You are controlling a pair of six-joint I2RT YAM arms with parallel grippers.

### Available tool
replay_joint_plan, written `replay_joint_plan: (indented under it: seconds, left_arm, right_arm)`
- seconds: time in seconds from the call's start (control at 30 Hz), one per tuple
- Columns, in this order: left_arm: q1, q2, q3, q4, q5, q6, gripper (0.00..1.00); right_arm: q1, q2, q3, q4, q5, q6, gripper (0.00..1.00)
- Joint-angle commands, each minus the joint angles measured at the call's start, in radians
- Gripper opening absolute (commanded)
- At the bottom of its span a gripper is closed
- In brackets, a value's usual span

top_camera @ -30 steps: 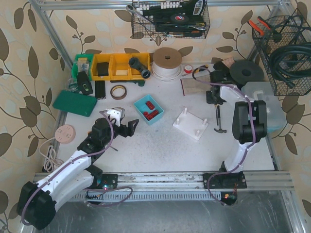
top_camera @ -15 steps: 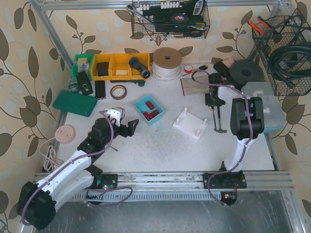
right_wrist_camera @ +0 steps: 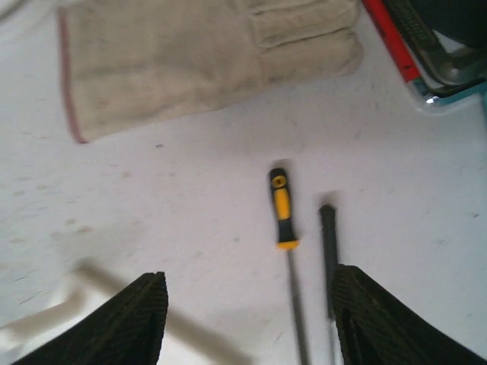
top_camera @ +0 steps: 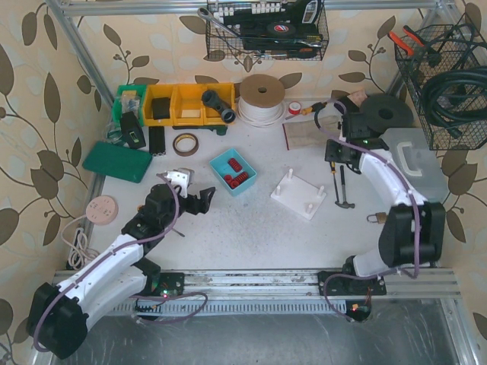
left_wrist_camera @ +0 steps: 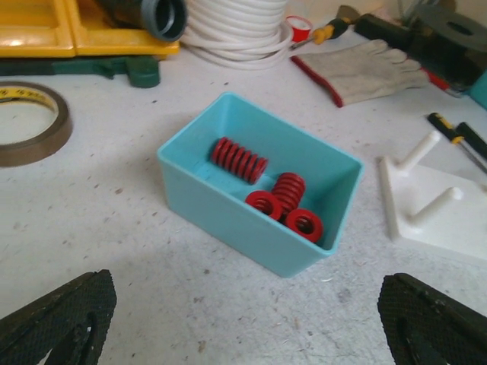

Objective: Install the large spring

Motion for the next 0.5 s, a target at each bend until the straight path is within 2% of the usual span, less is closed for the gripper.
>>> replay_joint_plan:
  seconds: [0.0, 0.07, 0.17, 0.23, 0.27, 0.3, 0.47]
  left_arm:
    - [-0.007, 0.029, 0.066, -0.050, -0.105, -0.032, 0.95]
    - [-0.006, 0.056, 0.103, -0.104, -0.153, -0.078, 0.92]
    - [-0.007, 0.109, 0.166, -0.148, -0.145, -0.112, 0.84]
    - [-0.006, 0.159, 0.240, -0.219, -0.155, -0.113, 0.79]
    - [-0.007, 0.191, 0.294, -0.280, -0.161, -0.107, 0.78]
    - [-0.007, 0.223, 0.347, -0.333, -0.159, -0.086, 0.77]
    - [-0.006, 0.397, 0.563, -0.560, -0.160, -0.034, 0.68]
  right_arm:
    - [0.051, -0.157, -0.106, 0.018, -0.137, 0.055, 0.61]
    - [0.105, -0.237, -0.156, 0.033, -0.135, 0.064, 0.66]
    - [0.177, -0.340, -0.226, 0.051, -0.120, 0.084, 0.74]
    - [0.211, -0.410, -0.278, 0.073, -0.108, 0.096, 0.86]
    - [0.224, -0.447, -0.305, 0.084, -0.097, 0.100, 0.97]
    - [0.232, -0.488, -0.329, 0.097, -0.083, 0.104, 1.00]
    - [0.240, -0.659, -0.445, 0.197, -0.029, 0.129, 1.00]
